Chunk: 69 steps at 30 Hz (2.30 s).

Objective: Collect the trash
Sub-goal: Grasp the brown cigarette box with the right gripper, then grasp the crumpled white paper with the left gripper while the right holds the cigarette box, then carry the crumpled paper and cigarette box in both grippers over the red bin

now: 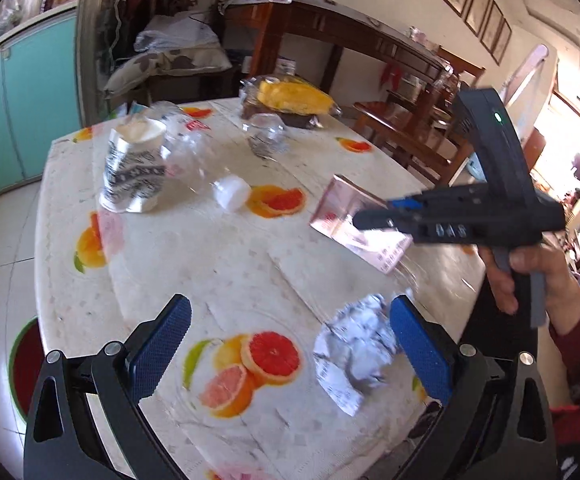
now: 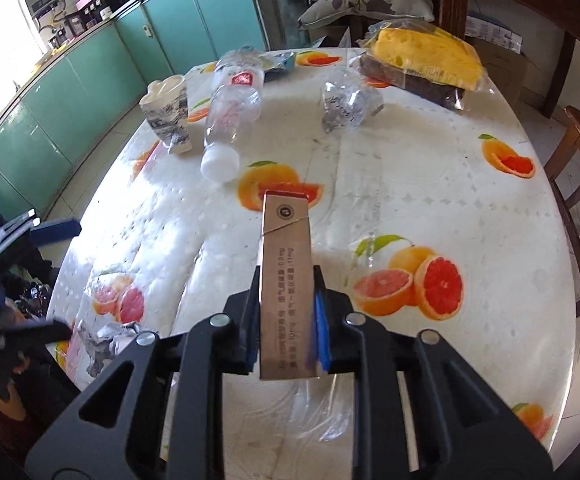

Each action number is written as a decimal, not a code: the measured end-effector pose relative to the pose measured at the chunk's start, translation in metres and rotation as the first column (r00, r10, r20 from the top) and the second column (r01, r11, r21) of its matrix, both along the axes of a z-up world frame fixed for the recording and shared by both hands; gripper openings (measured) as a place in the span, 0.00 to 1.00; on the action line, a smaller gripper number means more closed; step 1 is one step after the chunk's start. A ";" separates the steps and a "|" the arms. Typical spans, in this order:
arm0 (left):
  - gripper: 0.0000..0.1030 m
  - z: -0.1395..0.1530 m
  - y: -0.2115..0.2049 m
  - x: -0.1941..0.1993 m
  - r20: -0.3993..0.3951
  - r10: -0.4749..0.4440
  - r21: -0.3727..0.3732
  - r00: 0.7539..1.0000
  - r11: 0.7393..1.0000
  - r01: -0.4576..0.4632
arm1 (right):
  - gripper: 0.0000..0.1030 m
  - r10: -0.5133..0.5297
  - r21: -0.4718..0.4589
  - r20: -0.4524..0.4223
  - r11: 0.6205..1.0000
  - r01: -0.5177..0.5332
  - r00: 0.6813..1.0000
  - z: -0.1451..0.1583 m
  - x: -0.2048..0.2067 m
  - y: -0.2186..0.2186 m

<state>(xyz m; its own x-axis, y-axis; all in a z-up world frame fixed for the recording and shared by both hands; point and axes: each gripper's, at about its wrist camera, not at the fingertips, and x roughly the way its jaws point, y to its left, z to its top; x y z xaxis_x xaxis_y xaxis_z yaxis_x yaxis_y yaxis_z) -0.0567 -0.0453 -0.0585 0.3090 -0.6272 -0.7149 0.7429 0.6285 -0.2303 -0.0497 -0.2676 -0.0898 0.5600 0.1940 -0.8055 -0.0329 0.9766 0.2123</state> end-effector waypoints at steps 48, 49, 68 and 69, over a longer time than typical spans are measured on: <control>0.39 -0.006 0.012 0.052 0.010 0.345 -0.024 0.939 0.939 -0.344 | 0.21 0.039 -0.035 0.172 0.999 -0.034 0.984 0.025 0.020 0.036; 0.39 -0.005 0.013 0.052 0.011 0.346 -0.028 0.938 0.938 -0.346 | 0.21 0.040 -0.034 0.175 0.999 -0.034 0.984 0.026 0.021 0.036; 0.39 0.008 0.052 0.057 0.055 0.448 -0.077 0.892 0.893 -0.444 | 0.21 0.064 -0.060 0.224 0.997 -0.052 0.972 0.046 0.032 0.061; 0.39 0.008 0.054 0.058 0.057 0.453 -0.077 0.890 0.891 -0.448 | 0.21 0.066 -0.059 0.229 0.997 -0.053 0.971 0.047 0.033 0.063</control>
<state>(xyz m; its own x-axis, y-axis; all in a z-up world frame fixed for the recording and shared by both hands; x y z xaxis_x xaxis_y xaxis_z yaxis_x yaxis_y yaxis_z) 0.0009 0.0090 -0.0503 0.6175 -0.4496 -0.6454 0.3994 0.8861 -0.2352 -0.0170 -0.2047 -0.0424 0.7206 0.1941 -0.6656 -0.1335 0.9809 0.1415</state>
